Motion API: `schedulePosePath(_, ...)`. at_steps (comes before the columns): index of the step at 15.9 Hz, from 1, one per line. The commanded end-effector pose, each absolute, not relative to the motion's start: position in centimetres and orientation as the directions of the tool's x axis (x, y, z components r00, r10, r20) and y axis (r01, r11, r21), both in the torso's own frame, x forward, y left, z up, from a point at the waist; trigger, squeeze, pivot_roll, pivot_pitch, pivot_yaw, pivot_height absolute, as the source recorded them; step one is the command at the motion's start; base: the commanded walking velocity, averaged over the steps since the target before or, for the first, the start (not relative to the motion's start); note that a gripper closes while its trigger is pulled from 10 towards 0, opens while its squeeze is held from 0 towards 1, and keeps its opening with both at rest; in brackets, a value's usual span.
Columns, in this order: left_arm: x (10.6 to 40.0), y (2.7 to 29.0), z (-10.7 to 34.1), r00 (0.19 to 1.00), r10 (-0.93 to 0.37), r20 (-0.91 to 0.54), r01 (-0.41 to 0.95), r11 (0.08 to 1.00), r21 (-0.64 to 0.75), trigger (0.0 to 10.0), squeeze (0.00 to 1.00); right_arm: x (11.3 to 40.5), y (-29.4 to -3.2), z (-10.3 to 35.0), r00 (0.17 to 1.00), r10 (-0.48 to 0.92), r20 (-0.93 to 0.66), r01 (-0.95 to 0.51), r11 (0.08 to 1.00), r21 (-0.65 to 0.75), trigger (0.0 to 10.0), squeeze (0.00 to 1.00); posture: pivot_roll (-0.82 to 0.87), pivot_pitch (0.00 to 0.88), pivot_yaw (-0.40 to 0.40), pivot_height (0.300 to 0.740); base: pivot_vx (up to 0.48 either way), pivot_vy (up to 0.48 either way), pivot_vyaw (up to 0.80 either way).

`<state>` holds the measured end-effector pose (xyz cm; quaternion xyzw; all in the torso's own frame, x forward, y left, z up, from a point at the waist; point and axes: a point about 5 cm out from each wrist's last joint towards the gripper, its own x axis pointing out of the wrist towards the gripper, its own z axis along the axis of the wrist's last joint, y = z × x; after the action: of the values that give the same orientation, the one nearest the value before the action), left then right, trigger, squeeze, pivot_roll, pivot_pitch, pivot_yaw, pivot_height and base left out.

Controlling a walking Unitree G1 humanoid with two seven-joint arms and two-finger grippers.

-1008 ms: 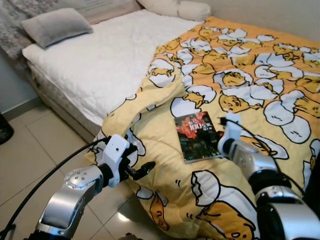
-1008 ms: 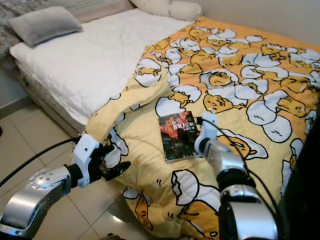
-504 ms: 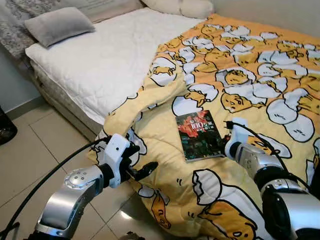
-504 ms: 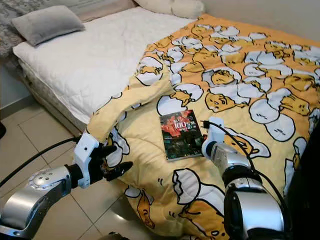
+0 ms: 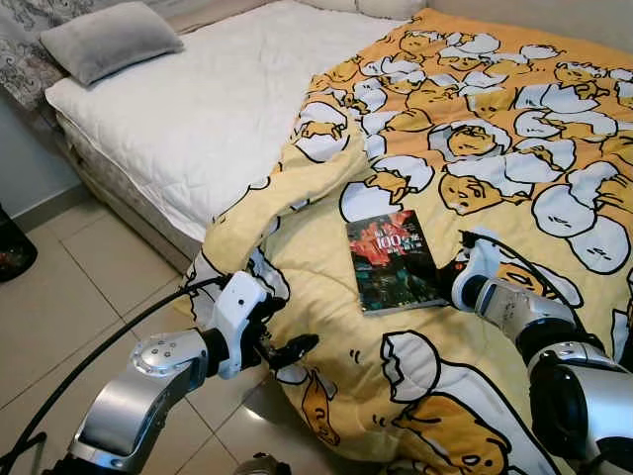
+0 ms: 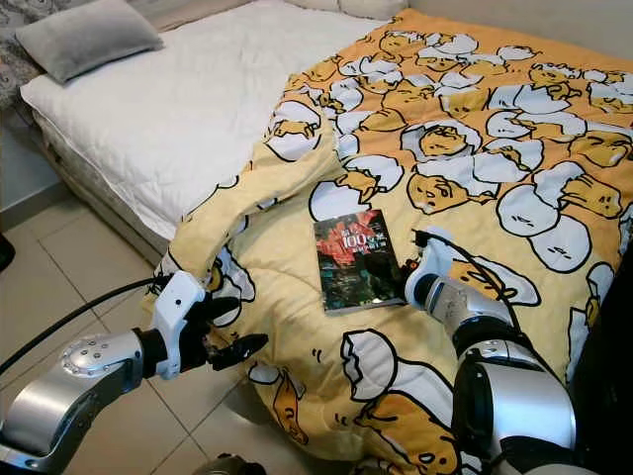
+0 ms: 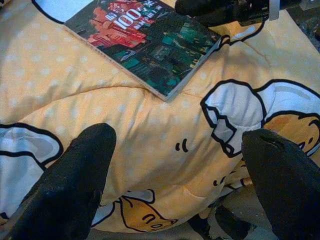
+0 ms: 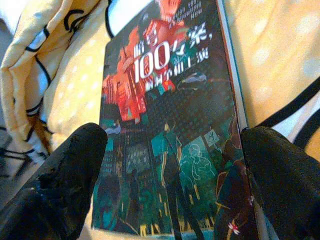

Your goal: Clean up the room

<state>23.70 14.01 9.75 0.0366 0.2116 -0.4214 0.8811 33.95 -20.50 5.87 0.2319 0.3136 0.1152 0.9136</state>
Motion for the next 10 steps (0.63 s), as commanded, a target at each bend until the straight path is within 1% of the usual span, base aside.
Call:
schedulePosePath(1, 23.6, 14.3, 9.9, 0.561, -0.715, -0.417, 0.755, 0.649, -0.097, 10.0, 0.00, 34.0, -20.2, 5.9, 0.769, 0.380, -0.515, -0.060, 0.844, 0.533, 10.0, 0.00, 0.05, 0.117, 0.072, 0.740, 0.000, 0.000, 0.00)
schedulePosePath(2, 23.6, 14.3, 9.8, 0.566, -0.709, -0.421, 0.749, 0.655, -0.097, 10.0, 0.00, 33.5, -19.9, 5.3, 0.736, 0.392, -0.552, -0.055, 0.848, 0.528, 10.0, 0.00, 0.05, 0.126, 0.074, 0.740, 0.000, 0.000, 0.00)
schedulePosePath(3, 23.6, 14.4, 9.8, 0.569, -0.703, -0.428, 0.744, 0.661, -0.097, 10.0, 0.00, 32.9, -19.7, 4.2, 0.702, 0.371, -0.608, -0.047, 0.876, 0.481, 10.0, 0.00, 0.06, 0.133, 0.072, 0.740, 0.000, 0.000, 0.00)
schedulePosePath(4, 23.5, 14.6, 9.7, 0.572, -0.695, -0.437, 0.741, 0.666, -0.089, 10.0, 0.00, 32.5, -19.9, 3.5, 0.703, 0.303, -0.643, -0.023, 0.914, 0.406, 10.0, 0.00, 0.07, 0.144, 0.071, 0.740, 0.000, 0.000, 0.00)
schedulePosePath(6, 23.5, 15.0, 9.7, 0.587, -0.676, -0.445, 0.726, 0.683, -0.079, 10.0, 0.00, 32.6, -20.4, 3.3, 0.738, 0.212, -0.640, 0.078, 0.916, 0.393, 10.0, 0.00, 0.08, 0.154, 0.069, 0.740, 0.000, 0.000, 0.00)
schedulePosePath(7, 23.4, 15.2, 9.7, 0.593, -0.667, -0.450, 0.720, 0.690, -0.075, 10.0, 0.00, 32.5, -20.5, 3.2, 0.736, 0.197, -0.647, 0.093, 0.918, 0.386, 10.0, 0.00, 0.08, 0.155, 0.068, 0.740, 0.000, 0.000, 0.00)
schedulePosePath(9, 23.4, 15.3, 9.6, 0.598, -0.662, -0.452, 0.715, 0.696, -0.073, 10.0, 0.00, 32.0, -20.1, 2.7, 0.713, 0.241, -0.659, 0.106, 0.891, 0.441, 10.0, 0.00, 0.08, 0.159, 0.063, 0.740, 0.000, 0.000, 0.00)
schedulePosePath(10, 23.4, 15.4, 9.6, 0.604, -0.657, -0.452, 0.707, 0.703, -0.076, 10.0, 0.00, 31.4, -19.3, 2.1, 0.682, 0.295, -0.669, 0.114, 0.861, 0.496, 10.0, 0.00, 0.08, 0.161, 0.057, 0.740, 0.000, 0.000, 0.00)
